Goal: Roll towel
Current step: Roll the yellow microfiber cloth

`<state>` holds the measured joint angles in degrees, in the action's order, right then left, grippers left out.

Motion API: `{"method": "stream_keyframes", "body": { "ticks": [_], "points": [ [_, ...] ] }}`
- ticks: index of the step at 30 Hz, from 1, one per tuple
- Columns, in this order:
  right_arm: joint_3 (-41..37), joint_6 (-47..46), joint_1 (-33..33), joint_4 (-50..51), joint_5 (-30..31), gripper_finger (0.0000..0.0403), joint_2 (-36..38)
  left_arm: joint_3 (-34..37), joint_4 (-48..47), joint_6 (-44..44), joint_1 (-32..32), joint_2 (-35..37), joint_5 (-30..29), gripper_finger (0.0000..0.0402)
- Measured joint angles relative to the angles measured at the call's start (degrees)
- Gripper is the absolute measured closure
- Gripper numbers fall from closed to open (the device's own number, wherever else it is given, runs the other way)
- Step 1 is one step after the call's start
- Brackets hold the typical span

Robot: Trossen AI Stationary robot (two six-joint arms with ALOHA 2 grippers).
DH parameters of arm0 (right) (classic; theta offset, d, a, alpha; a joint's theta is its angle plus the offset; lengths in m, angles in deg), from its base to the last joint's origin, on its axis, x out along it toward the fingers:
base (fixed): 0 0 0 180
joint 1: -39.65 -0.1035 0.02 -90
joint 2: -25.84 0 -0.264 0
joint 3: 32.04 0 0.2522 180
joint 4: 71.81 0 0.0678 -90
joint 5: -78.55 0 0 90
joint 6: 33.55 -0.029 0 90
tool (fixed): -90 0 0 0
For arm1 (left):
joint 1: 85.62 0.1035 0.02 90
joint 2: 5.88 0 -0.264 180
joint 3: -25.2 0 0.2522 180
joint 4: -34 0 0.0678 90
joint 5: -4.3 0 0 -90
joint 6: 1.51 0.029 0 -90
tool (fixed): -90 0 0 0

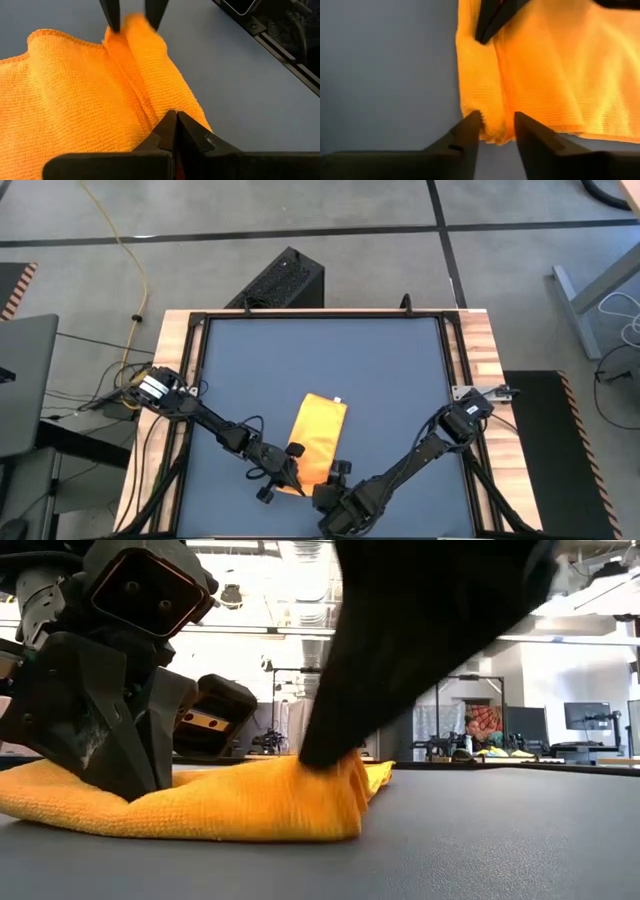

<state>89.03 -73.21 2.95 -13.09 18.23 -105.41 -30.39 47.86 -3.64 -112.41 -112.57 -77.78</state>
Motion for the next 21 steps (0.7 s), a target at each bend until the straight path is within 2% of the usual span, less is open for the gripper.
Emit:
{"method": "stream_keyframes", "body": {
  "ticks": [4, 7, 13, 21],
  "points": [
    [0.05, 0.34, -0.62, 0.01, 1.55, 0.0188, 2.25, 0.0, -0.09, 0.1, 0.0, 0.02, 0.0, 0.0401],
    [0.09, 0.22, -1.27, -0.05, 2.9, 0.0167, 2.3, 0.0, -0.14, 0.12, 0.0, 0.02, -0.02, 0.0401],
    [-0.02, 1.11, -1.8, -0.17, 3.57, 0.0164, -1.54, 0.0, -0.13, -0.07, 0.0, 0.09, -0.04, 0.0401],
    [0.07, 3.0, -1.19, -1.43, 7.46, 0.0169, -4.17, 0.0, 0.21, -0.76, 0.0, 0.09, -0.11, 0.0401]
  ]
}}
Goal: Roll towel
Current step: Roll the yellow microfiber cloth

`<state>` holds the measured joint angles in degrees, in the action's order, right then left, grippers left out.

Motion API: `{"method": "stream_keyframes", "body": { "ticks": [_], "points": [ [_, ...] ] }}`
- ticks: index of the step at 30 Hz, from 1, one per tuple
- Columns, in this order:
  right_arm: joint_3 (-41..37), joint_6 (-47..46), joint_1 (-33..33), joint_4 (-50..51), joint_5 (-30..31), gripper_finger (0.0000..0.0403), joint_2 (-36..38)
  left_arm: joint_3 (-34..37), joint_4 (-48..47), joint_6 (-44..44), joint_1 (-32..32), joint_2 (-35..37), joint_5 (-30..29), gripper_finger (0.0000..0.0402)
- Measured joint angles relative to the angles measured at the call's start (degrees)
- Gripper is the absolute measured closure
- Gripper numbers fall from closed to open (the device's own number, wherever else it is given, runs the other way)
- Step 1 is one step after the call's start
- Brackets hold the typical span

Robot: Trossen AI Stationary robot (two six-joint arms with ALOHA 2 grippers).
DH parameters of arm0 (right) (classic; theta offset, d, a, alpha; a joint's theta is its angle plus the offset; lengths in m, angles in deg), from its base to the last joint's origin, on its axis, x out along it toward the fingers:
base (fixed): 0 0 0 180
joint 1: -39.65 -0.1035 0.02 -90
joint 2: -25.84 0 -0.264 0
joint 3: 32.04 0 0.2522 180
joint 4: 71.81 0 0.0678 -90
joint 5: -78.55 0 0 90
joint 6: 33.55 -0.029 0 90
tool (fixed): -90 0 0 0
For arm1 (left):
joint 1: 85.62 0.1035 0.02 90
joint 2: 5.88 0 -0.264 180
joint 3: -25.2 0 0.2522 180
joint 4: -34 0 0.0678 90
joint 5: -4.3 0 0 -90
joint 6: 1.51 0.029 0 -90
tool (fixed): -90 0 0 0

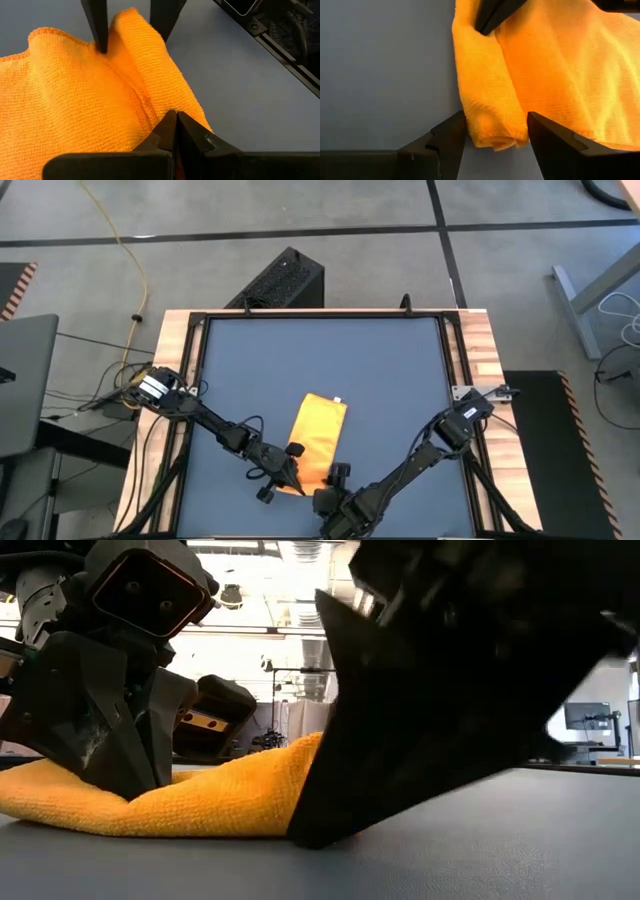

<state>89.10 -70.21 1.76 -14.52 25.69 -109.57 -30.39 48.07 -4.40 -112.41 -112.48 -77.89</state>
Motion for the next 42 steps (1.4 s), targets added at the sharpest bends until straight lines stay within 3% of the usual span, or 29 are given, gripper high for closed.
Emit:
{"method": "stream_keyframes", "body": {
  "ticks": [5, 11, 17, 22, 30, 35, 42],
  "points": [
    [0.02, 0.48, 0.1, -0.83, 1.98, 0.023, -1.02, 0.0, 0.2, -0.09, 0.0, 0.57, -0.06, 0.0401],
    [-0.9, -4.2, -0.06, -1.48, 0.64, 0.0377, -1.52, 0.13, -1.4, 0.77, -1.26, 4.0, -3.29, 0.0401],
    [-1.4, -8.75, 0.0, -1.11, -2.31, 0.0371, -1.07, 2.8, -0.66, 1.41, -3.08, 8.29, -8.6, 0.0401],
    [-1.42, -12.59, 0.27, -0.81, -6.1, 0.038, -0.74, 8.52, 8.94, -0.57, -3.21, 12.43, -8.59, 0.0401],
    [-2.69, -16.88, -0.04, 1.26, -13.48, 0.0375, 3.26, 10.38, 10.59, -2.19, -3.83, 13.64, -6.86, 0.0401],
    [-11.87, -20.23, -0.09, -3.07, -20.16, 0.0377, 8.94, 10.36, 13.61, -1.58, -3.85, 13.64, -6.78, 0.0401],
    [-34.4, -26.66, -0.84, -29.63, -22.93, 0.0377, 19.75, 10.34, 17.27, -2.8, -3.45, 13.64, -6.67, 0.0401]
  ]
}}
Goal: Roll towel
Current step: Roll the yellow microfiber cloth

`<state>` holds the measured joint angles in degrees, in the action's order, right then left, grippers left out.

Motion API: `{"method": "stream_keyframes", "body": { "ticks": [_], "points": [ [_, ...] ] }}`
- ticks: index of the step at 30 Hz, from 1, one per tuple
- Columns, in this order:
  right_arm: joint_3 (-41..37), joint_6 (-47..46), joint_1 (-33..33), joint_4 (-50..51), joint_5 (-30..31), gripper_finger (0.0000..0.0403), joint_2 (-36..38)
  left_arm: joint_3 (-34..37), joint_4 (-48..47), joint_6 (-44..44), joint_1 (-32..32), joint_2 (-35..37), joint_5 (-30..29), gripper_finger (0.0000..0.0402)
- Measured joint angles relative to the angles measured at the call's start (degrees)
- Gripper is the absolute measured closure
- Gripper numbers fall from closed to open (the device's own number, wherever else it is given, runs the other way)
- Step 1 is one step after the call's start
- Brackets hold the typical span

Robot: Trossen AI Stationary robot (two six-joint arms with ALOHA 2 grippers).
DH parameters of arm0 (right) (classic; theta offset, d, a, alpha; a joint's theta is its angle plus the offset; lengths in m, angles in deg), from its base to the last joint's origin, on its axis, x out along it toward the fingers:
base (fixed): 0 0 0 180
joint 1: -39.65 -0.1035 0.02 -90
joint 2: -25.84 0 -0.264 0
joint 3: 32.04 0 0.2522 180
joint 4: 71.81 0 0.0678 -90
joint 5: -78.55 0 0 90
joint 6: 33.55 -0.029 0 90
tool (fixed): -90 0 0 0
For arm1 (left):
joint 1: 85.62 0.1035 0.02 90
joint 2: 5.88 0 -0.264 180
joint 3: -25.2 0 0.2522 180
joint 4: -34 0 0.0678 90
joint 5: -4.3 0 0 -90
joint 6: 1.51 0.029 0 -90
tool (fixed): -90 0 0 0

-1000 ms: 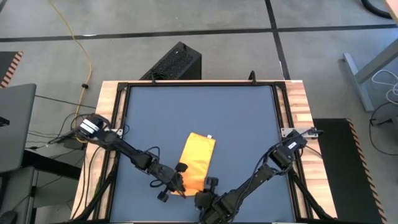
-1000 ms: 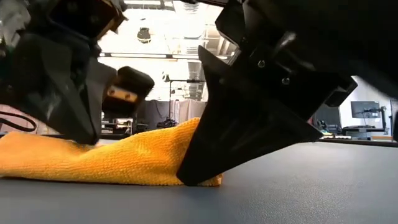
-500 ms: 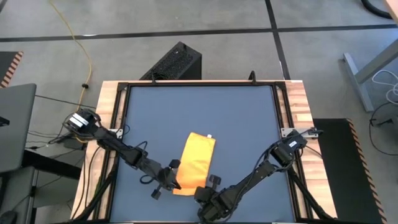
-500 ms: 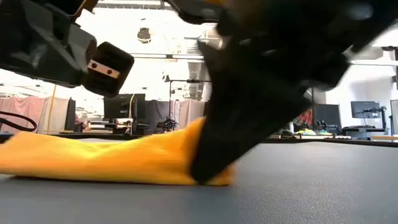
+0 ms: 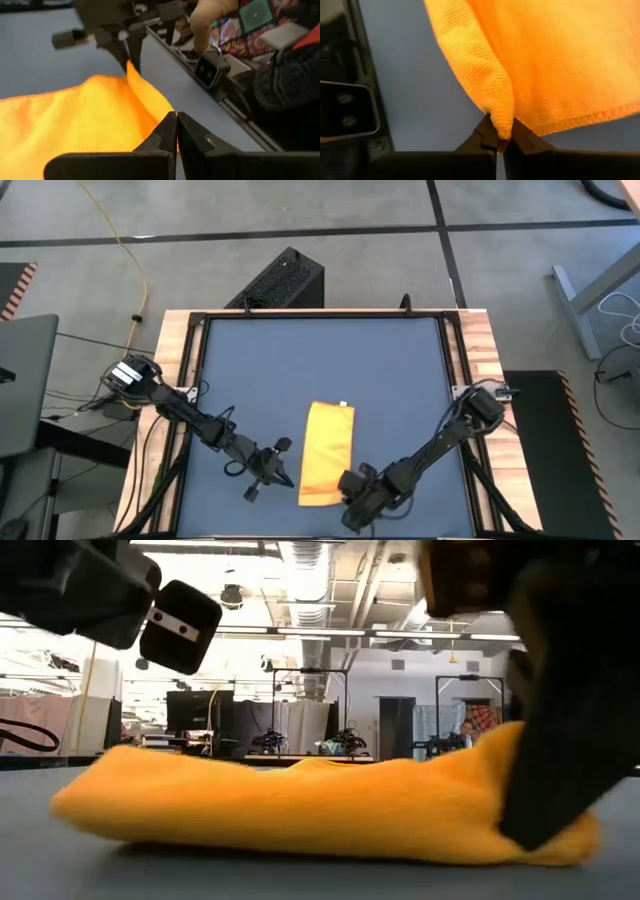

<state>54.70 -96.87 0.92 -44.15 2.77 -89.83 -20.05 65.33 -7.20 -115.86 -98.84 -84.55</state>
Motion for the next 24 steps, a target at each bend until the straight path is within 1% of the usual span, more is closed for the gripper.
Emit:
{"method": "stream_keyframes", "body": {
  "ticks": [4, 7, 10, 13, 15, 18, 21, 24],
  "points": [
    [-9.53, -6.26, 0.59, -9.53, -1.46, 0.0377, 4.15, -1.52, 1.26, 2.17, 0.0, -0.32, -0.27, 0.0401],
    [-13.17, -8.27, 1.55, -14.94, -3.79, 0.0377, 5.17, -4.24, 1.67, 4.21, 0.0, -3.21, -2.27, 0.0401],
    [-13.67, -7.28, 2.59, -17.16, -6.15, 0.0377, 5.19, -8.15, 2.17, 7.51, 0.28, -8.47, -3.45, 0.04],
    [-13.68, -6.43, 3.52, -17.63, -7.79, 0.0377, 5.08, -12.87, 1.98, 10.59, 0.8, -13.56, -3.48, 0.0387],
    [-13.68, -5.41, 3.99, -17.72, -8.69, 0.0377, 5.08, -15.83, 1.0, 10.67, 1.29, -16.32, -3.47, 0.0374],
    [-13.68, -5.23, 4.72, -17.75, -10.31, 0.0377, 5.06, -20.08, -3.62, 9.49, 2.16, -19.05, -3.33, 0.0354],
    [-13.68, -5.49, 5.27, -17.92, -11.46, 0.0376, 5.04, -23.26, -7.72, 8.63, 2.75, -20.96, -0.65, 0.0343],
    [-13.68, -5.67, 6.19, -18.88, -13.25, 0.0376, 4.94, -25.06, -8.64, 10.62, 2.61, -22.53, 1.75, 0.0338]
  ]
}}
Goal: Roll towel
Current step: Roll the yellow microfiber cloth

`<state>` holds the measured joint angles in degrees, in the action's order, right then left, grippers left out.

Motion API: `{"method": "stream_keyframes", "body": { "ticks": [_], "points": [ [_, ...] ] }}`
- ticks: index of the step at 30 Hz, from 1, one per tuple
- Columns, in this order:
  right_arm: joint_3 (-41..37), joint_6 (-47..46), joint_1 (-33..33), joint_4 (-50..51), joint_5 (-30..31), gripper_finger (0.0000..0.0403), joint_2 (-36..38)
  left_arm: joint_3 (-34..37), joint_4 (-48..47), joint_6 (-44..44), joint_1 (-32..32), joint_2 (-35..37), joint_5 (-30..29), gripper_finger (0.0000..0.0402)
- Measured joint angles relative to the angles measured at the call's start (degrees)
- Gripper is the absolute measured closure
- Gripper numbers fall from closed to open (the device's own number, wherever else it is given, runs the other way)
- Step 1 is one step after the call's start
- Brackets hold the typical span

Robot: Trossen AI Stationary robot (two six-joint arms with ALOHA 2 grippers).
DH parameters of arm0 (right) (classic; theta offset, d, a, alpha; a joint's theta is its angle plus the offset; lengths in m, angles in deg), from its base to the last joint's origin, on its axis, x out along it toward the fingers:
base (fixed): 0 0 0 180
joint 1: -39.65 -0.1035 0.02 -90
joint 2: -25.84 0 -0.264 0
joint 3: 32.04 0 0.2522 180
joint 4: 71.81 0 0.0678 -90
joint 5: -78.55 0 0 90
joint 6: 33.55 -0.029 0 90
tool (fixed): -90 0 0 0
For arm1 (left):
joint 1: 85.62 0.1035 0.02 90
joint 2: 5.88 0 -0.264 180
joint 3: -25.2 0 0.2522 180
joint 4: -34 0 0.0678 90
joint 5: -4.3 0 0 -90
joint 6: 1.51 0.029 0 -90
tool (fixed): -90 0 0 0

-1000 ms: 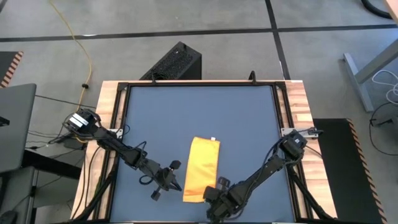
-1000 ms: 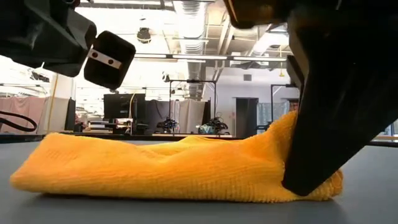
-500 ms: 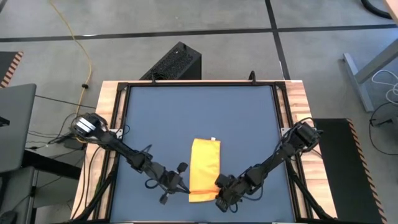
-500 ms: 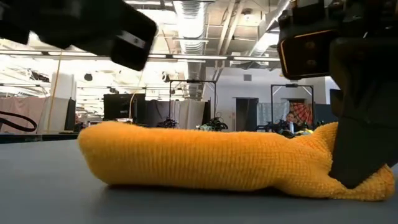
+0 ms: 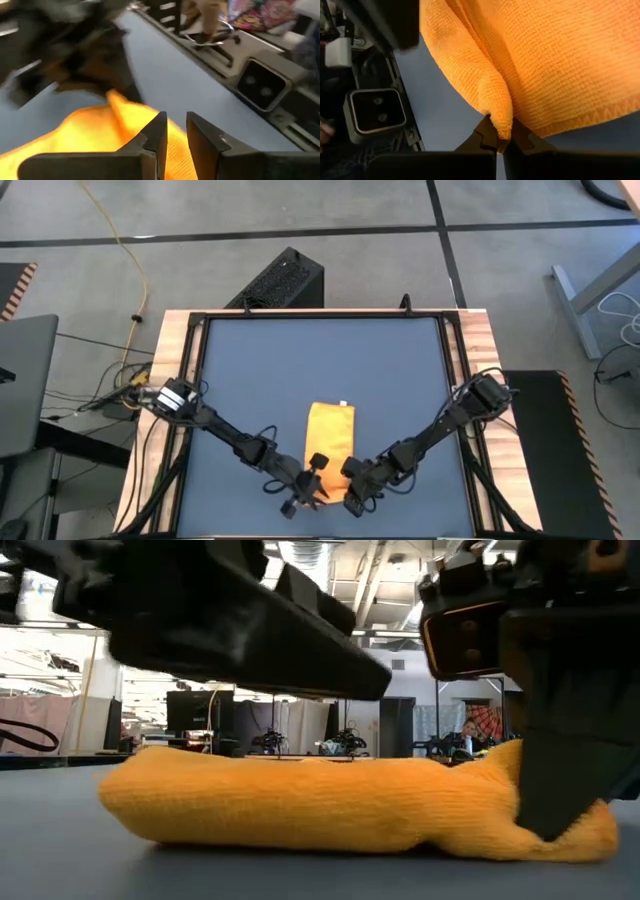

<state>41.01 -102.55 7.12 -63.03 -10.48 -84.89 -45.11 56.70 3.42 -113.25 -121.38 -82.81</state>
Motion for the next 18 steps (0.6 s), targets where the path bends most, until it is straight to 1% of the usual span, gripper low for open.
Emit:
{"method": "stream_keyframes", "body": {
  "ticks": [4, 9, 11, 14, 18],
  "points": [
    [-0.07, -0.06, 0.88, -1.48, -0.06, 0.0376, -0.1, -0.29, -3.39, 1.16, -0.17, -0.09, -0.79, 0.0324],
    [-0.07, -3.84, 2.06, -1.81, 0.01, 0.0374, -0.12, -0.29, -6.47, -0.76, -0.09, -0.09, -4.73, 0.0286],
    [-0.07, -4.87, 2.3, -1.89, 0.03, 0.0374, -0.13, -0.29, -7.95, -1.23, 0.05, -0.09, -5.2, 0.0275],
    [-0.07, -5.16, 2.36, -1.91, 0.06, 0.0367, -0.12, -0.29, -8.35, -1.81, 0.1, -0.09, -4.82, 0.0268],
    [-0.07, -6.41, 2.34, -1.93, 0.16, 0.0348, -0.13, -0.29, -9.45, -1.94, 0.37, -0.09, -4.67, 0.027]
  ]
}}
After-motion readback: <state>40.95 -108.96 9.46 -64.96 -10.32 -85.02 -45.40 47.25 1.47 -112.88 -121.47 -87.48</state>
